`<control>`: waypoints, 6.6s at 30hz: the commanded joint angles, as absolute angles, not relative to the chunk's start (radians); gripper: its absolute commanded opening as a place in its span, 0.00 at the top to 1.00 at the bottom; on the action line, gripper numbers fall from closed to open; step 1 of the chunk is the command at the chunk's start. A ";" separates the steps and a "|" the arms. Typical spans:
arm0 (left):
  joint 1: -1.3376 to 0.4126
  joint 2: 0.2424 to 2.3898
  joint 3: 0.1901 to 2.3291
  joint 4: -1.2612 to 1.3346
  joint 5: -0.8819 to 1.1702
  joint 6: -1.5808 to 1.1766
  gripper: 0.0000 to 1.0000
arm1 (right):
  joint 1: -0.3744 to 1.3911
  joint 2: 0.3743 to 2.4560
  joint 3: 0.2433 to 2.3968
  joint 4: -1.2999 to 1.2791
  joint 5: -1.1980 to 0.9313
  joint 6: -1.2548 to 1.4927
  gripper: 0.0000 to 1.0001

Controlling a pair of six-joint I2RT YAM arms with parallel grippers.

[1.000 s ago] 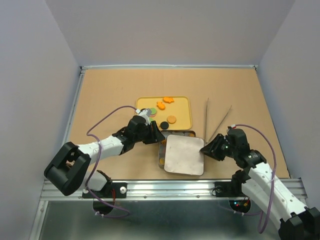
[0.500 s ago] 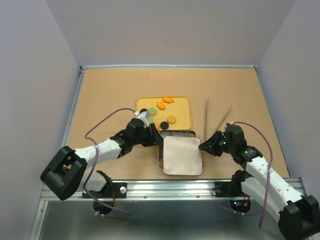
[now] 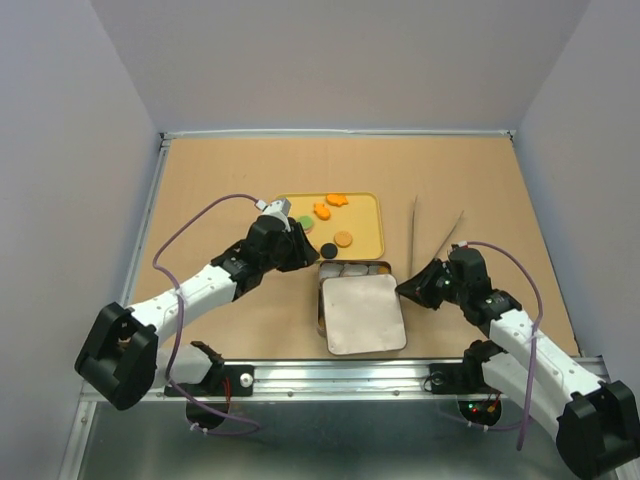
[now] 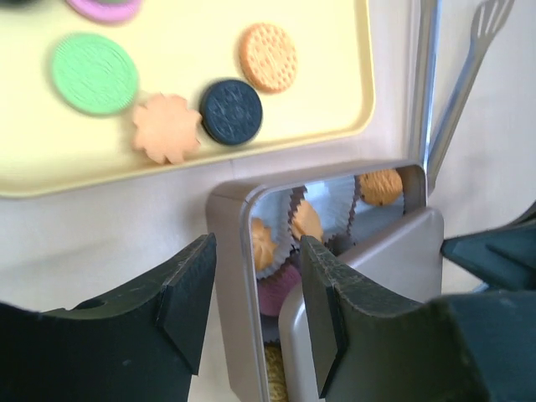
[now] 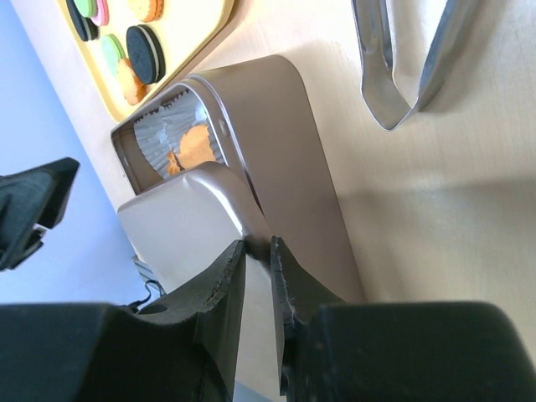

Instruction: Pack the cookies

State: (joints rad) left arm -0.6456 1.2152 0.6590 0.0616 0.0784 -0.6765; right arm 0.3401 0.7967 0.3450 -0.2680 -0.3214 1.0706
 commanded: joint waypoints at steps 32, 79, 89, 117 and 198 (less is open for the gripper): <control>-0.761 1.140 0.557 0.023 0.244 -0.601 0.45 | 0.339 0.914 0.411 -0.170 -0.284 1.054 0.80; -0.686 1.500 0.894 0.005 0.113 -0.492 0.46 | 0.339 1.184 0.649 -0.132 -0.219 0.933 0.80; -0.631 1.557 0.813 0.103 0.198 -0.528 0.46 | 0.339 1.235 0.618 -0.104 -0.225 0.922 0.81; -0.529 1.203 0.982 -0.159 0.092 -0.500 0.43 | 0.339 0.991 0.793 -0.208 -0.178 0.776 0.30; -0.126 1.470 0.227 1.603 -0.430 0.058 0.01 | 0.110 1.626 0.205 1.394 0.384 0.083 0.00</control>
State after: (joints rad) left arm -0.1226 1.4803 0.2253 1.2964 -0.4229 0.0475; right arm 0.1493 1.5902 0.2028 1.2633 0.4850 0.0669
